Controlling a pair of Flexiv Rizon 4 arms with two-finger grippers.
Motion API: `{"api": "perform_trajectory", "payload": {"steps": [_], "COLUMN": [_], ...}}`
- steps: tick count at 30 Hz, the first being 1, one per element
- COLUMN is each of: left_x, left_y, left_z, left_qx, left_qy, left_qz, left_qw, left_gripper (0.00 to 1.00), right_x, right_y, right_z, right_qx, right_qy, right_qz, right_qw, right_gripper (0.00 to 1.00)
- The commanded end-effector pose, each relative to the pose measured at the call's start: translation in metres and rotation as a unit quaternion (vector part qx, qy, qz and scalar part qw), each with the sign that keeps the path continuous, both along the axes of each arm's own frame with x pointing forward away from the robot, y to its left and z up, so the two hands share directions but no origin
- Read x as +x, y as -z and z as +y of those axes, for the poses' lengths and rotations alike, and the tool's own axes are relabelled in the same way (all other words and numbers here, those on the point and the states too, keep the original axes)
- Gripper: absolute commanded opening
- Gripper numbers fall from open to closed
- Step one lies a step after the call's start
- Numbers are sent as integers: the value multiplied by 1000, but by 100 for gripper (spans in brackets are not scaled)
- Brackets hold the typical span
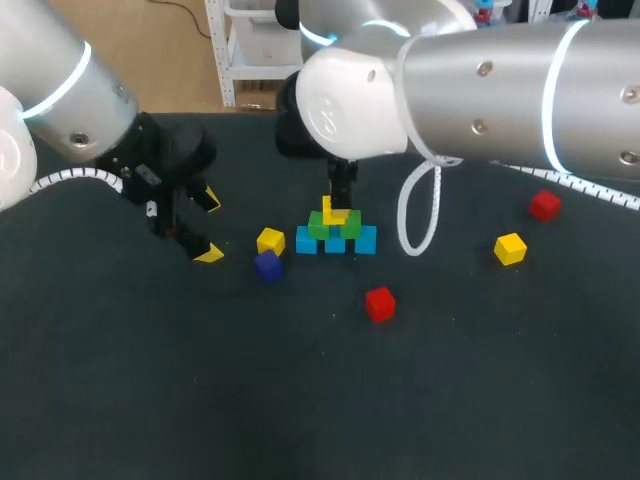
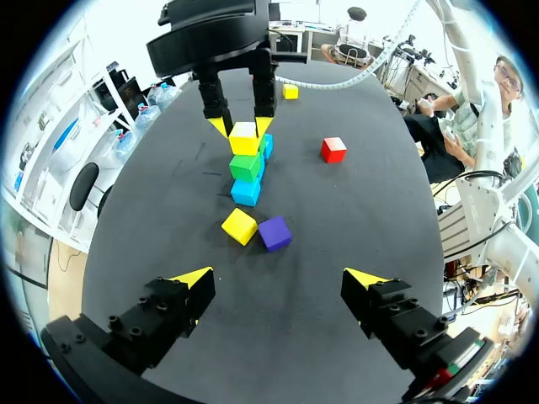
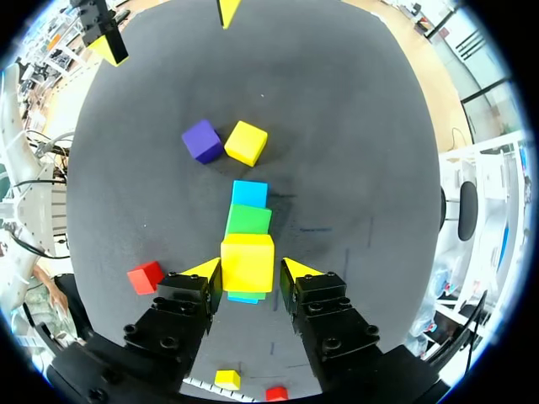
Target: Place the blue cubes, place green cubes on the blue cubes, place the yellow cubes on the green cubes, then place the red cubes on the yellow cubes, and place purple cube on the red cubes.
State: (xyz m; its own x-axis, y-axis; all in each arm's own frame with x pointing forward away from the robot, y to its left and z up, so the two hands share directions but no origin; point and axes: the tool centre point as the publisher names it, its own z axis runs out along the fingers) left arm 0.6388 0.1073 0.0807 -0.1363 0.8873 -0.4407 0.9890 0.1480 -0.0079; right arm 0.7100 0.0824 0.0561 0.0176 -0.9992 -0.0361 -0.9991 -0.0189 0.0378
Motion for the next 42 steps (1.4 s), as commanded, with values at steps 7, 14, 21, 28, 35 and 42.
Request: {"api": "perform_trajectory", "payload": {"steps": [7, 14, 21, 28, 35, 42], "left_x": [0, 0, 0, 0, 0, 0], "left_y": [0, 0, 0, 0, 0, 0], "left_z": [1, 1, 1, 1, 1, 1], "left_qx": [-1, -1, -1, -1, -1, -1], "left_qy": [1, 1, 1, 1, 1, 1], "left_qz": [0, 0, 0, 0, 0, 0], "left_qw": [1000, 1000, 1000, 1000, 1000, 1000], "left_gripper": [100, 100, 100, 100, 100, 100], "right_x": [-7, -9, -14, -29, -41, -53], "right_y": [-9, -17, -32, -37, -33, -32], "right_z": [-6, -16, -34, -61, -89, -113], "right_qx": [6, 5, 5, -1, -13, -20], "right_qy": [1, 10, 21, 50, 81, 108], "right_qz": [-3, -13, -27, -30, -23, -16], "right_qw": [1000, 1000, 999, 998, 996, 994], "right_gripper": [43, 43, 43, 44, 49, 100]}}
